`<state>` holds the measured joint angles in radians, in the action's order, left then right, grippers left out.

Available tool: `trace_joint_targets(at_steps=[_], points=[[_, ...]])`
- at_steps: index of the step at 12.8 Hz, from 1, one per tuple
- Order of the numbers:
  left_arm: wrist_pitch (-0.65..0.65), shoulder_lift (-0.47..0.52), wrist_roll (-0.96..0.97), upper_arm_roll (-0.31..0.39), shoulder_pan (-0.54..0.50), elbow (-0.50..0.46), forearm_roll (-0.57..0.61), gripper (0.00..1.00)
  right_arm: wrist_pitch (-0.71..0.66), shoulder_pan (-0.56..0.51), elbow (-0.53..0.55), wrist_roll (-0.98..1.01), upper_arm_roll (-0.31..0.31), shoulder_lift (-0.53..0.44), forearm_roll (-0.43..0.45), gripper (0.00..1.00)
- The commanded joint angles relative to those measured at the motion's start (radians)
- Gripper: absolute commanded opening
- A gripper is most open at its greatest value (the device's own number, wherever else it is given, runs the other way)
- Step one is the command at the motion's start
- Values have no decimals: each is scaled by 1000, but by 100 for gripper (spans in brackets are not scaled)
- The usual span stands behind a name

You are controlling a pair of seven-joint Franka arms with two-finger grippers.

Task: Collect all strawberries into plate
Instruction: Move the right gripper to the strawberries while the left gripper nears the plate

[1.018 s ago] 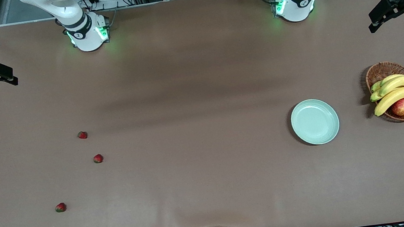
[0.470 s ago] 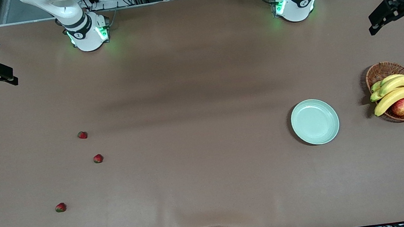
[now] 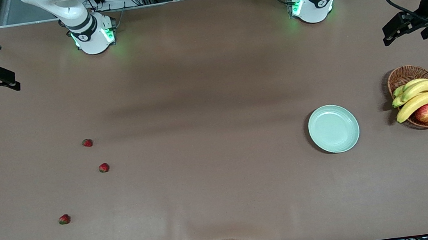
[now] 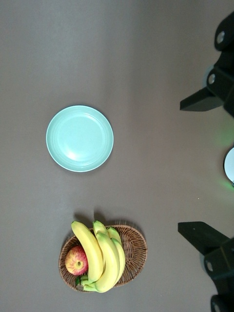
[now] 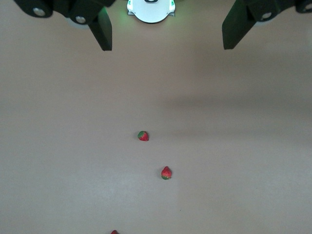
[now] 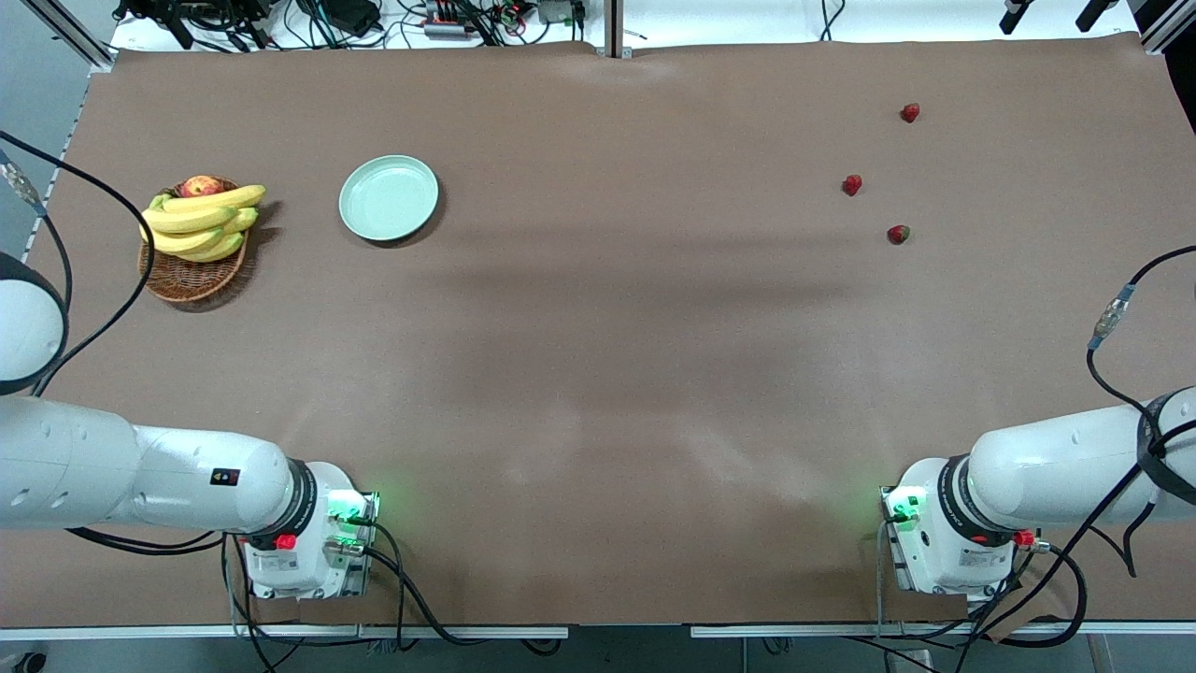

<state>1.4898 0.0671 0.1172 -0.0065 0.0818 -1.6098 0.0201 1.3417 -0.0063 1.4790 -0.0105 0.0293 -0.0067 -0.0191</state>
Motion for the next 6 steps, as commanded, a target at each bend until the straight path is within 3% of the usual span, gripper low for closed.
trace_joint_targets(at_steps=[1,6], points=[[44,0,2,-4,1,-42,24,100,45,9,38,-14,-3,10,-1,100],[212,0,2,-3,-14,-194,24,100,161,8,148,-14,-3,111,1,100]])
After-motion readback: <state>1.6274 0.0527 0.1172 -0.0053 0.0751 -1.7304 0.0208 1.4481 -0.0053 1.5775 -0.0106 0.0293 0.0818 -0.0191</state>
